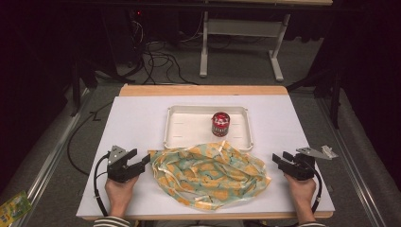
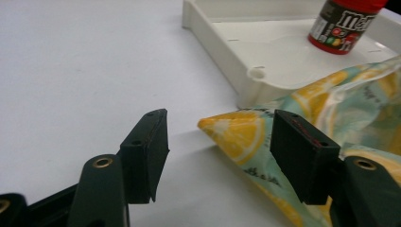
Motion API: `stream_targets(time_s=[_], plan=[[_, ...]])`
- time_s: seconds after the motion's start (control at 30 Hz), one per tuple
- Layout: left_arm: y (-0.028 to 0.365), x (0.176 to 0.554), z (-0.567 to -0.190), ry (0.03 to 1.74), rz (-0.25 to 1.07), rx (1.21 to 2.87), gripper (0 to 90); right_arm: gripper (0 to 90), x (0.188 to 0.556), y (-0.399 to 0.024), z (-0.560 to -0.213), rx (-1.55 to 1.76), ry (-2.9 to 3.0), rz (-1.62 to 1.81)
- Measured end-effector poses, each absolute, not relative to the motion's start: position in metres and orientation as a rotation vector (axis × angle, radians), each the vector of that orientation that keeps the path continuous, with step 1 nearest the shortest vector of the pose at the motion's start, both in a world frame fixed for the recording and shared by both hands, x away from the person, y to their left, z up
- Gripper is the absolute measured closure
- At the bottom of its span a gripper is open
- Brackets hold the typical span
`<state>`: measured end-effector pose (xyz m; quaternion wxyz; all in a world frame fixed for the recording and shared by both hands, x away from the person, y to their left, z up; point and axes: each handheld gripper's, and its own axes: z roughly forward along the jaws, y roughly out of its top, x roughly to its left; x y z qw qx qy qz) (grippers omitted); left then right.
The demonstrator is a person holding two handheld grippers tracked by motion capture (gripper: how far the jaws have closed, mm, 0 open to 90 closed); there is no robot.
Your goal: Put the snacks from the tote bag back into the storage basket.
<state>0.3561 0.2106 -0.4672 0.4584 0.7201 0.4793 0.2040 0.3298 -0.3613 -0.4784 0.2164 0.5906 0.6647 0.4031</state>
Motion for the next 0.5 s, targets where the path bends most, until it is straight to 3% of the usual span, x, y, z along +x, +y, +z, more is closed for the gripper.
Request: stream_targets(time_s=[0.5], plan=[[0.209, 0.365, -0.479, 1.236, 0.554, 1.81, 39.1, 46.5, 0.329, -0.362, -0.479, 1.621, 1.835, 1.119]])
